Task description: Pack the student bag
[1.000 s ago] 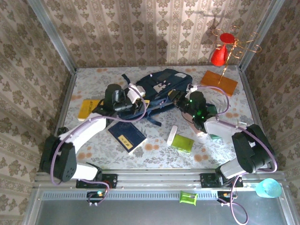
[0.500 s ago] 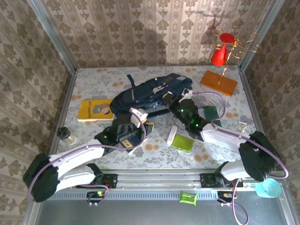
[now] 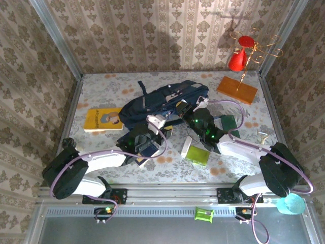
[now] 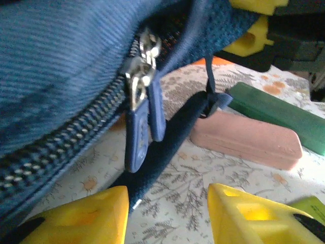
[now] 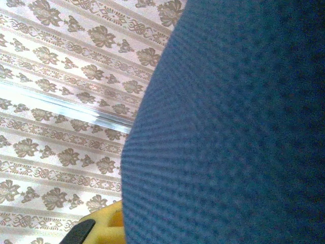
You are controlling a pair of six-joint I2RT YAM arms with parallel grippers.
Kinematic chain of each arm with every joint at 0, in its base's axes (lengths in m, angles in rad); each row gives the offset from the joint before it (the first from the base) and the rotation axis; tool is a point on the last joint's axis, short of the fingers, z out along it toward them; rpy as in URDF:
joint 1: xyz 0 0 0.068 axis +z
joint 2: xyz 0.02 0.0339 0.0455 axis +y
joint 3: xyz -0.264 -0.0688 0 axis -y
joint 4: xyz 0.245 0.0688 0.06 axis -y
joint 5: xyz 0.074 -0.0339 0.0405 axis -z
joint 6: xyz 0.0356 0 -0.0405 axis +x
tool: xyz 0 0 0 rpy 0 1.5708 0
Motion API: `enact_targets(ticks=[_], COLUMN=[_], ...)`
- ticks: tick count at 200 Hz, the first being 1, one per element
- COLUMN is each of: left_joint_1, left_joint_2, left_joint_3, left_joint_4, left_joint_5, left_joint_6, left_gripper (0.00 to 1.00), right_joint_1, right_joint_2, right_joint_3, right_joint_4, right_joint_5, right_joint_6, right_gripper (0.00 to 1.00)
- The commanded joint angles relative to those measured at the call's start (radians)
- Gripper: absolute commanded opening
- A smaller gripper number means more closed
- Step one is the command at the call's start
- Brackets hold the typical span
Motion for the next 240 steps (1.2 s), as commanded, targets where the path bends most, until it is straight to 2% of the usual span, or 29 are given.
enact_targets(ticks=[1, 35, 64, 91, 124, 156, 199, 240], left_joint_1=[0.018, 0.051, 0.084, 0.106, 0.11, 0.11, 0.104, 0.104], left_joint_2=[0.02, 0.029, 0.023, 0.026, 0.046, 0.076, 0.086, 0.081], left_joint_3=[-0.021, -0.026, -0.027, -0.02, -0.005, -0.02, -0.019, -0.028], left_joint_4=[0.174, 0.213, 0.246, 0.243, 0.256, 0.344, 0.368, 0.371], left_joint_5=[-0.07, -0.033, 0.063, 0.104, 0.186, 0.198, 0.203, 0.186], left_joint_6=[0.029, 0.029, 0.014, 0.017, 0.0, -0.04, -0.042, -0.046], left_gripper=[0.43, 0.42, 0.34, 0.23, 0.21, 0.23, 0.22, 0.1], right_joint_1=[0.005, 0.005, 0.005, 0.005, 0.005, 0.005, 0.005, 0.003], right_joint_2=[-0.042, -0.035, -0.029, -0.019, -0.008, 0.005, 0.005, 0.005], right_joint_3=[0.054, 0.06, 0.06, 0.062, 0.065, 0.07, 0.071, 0.07], right_joint_4=[0.085, 0.079, 0.076, 0.079, 0.079, 0.083, 0.081, 0.079], right_joint_5=[0.049, 0.038, 0.037, 0.032, 0.032, 0.026, 0.025, 0.031], right_joint_6=[-0.027, -0.028, -0.029, -0.027, -0.025, -0.023, -0.022, -0.027], right_gripper=[0.13, 0.13, 0.13, 0.12, 0.12, 0.12, 0.11, 0.11])
